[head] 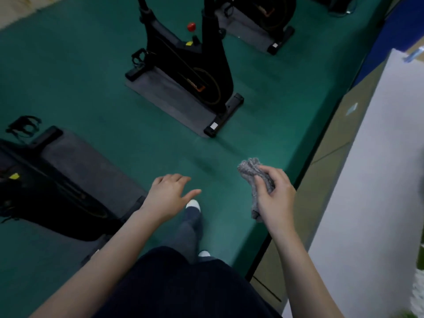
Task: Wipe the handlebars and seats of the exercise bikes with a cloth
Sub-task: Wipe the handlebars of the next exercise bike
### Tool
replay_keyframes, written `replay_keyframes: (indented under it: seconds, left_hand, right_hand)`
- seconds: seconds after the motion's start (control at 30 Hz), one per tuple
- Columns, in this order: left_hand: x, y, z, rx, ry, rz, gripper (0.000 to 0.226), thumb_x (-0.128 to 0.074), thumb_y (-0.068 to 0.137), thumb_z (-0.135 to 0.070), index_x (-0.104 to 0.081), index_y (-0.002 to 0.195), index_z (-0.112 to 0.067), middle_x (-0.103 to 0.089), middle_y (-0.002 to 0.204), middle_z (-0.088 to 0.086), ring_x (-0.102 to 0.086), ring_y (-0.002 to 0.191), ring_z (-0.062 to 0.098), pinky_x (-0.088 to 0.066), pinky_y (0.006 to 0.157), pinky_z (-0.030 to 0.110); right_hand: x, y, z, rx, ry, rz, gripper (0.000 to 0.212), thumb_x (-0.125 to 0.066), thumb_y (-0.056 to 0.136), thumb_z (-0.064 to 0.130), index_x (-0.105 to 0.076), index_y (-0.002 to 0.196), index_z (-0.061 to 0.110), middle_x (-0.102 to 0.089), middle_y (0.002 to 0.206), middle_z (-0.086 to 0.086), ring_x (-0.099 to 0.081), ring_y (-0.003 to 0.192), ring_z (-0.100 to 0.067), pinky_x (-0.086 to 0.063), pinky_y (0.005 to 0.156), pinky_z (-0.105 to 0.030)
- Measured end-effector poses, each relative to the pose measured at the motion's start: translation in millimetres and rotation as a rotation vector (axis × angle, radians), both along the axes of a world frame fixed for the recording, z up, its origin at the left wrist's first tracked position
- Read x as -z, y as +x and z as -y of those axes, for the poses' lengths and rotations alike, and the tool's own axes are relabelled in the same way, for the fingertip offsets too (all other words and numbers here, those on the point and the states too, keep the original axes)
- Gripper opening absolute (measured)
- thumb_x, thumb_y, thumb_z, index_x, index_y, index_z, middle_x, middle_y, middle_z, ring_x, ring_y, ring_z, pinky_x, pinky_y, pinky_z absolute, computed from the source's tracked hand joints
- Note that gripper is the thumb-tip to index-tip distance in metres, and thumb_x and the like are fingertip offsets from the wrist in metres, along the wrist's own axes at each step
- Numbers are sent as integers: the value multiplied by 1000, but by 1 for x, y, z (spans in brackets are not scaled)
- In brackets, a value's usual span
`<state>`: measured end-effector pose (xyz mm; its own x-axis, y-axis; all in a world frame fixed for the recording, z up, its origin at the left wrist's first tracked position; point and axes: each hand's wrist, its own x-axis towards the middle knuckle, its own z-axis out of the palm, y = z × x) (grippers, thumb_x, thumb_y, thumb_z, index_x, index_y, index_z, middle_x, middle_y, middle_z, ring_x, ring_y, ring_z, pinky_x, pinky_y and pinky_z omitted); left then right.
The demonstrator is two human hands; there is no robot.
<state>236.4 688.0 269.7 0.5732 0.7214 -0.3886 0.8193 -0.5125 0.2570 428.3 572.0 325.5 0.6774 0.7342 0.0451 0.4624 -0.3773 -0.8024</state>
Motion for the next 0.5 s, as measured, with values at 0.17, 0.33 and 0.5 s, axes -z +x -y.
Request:
replay_keyframes:
  seconds: [0.17, 0.33, 0.5]
  left_hand:
    - [8, 28, -63, -57, 6, 51, 59, -37, 94, -59, -45, 138, -21, -47, 141, -1, -39, 132, 18, -25, 109, 35]
    - [7, 47, -130, -133, -13, 102, 61, -37, 94, -58, -42, 140, -19, -45, 144, -1, -39, 134, 19, -27, 110, 35]
    - [2, 43, -176, -240, -3, 115, 60, -37, 93, -59, -43, 139, -20, -46, 143, -1, -39, 133, 19, -25, 110, 36]
  right_hand:
    - [-2, 18, -82, -107, 32, 15, 17, -62, 86, -1, -69, 100, 6, -60, 99, -2, -57, 96, -16, -38, 87, -16]
    - [-8, 29, -165, -251, 29, 50, 18, -62, 86, 0, -69, 101, 6, -62, 99, -2, -58, 98, -19, -39, 89, -21]
    - [-13, 33, -227, -329, 26, 50, 19, -62, 86, 1, -69, 102, 8, -63, 101, -3, -57, 100, -17, -39, 90, -19]
